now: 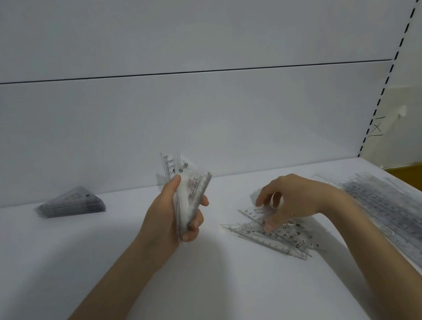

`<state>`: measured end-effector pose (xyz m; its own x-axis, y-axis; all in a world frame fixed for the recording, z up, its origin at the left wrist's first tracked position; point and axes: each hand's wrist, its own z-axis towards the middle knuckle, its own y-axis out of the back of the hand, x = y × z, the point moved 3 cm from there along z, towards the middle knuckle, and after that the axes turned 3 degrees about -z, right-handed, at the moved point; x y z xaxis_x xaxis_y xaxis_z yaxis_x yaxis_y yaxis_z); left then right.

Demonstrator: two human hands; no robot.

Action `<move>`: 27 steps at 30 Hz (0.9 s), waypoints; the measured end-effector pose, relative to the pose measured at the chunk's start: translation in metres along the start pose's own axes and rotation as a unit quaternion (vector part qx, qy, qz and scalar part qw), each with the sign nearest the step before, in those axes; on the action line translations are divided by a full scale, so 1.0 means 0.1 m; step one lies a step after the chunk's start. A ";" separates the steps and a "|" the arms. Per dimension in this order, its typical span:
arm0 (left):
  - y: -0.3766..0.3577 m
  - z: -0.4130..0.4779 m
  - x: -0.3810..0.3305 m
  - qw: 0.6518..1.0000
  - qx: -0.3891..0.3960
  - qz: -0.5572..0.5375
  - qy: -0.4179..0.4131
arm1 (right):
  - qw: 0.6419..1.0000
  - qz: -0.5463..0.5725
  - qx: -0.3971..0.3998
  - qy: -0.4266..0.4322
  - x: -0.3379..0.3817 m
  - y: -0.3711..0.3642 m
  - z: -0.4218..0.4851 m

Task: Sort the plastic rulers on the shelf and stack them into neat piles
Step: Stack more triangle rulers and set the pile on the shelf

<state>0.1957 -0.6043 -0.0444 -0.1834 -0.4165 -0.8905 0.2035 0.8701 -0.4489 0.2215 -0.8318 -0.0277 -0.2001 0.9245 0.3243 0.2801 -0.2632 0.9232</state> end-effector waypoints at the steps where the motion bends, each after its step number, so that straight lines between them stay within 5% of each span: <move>1: 0.00 0.00 0.00 1.000 0.001 0.001 0.000 | 1.000 -0.008 0.001 0.004 0.00 -0.01 0.01; 5: 0.01 0.00 0.01 1.000 0.002 0.002 -0.001 | 0.999 0.023 -0.016 0.026 0.01 -0.01 0.01; 8: 0.01 0.00 0.01 1.000 0.003 0.001 0.001 | 0.985 0.147 -0.075 0.052 0.01 0.11 -0.01; 13: -0.01 -0.01 0.03 1.000 0.007 0.015 0.011 | 0.911 0.389 -0.114 0.075 0.04 0.22 -0.11; 20: -0.06 -0.03 0.08 0.998 0.029 0.023 0.052 | 0.809 0.552 -0.137 0.148 0.39 0.09 -0.07; 27: -0.10 -0.06 0.07 0.996 0.046 0.054 0.055 | 0.823 0.529 -0.142 0.151 0.56 -0.06 0.02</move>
<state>0.1866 -0.6143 -0.0460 -0.2581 -0.2860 -0.9228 0.3146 0.8782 -0.3602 0.2109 -0.7780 -0.0159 -0.2212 0.0362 0.9746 0.2250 -0.9705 0.0871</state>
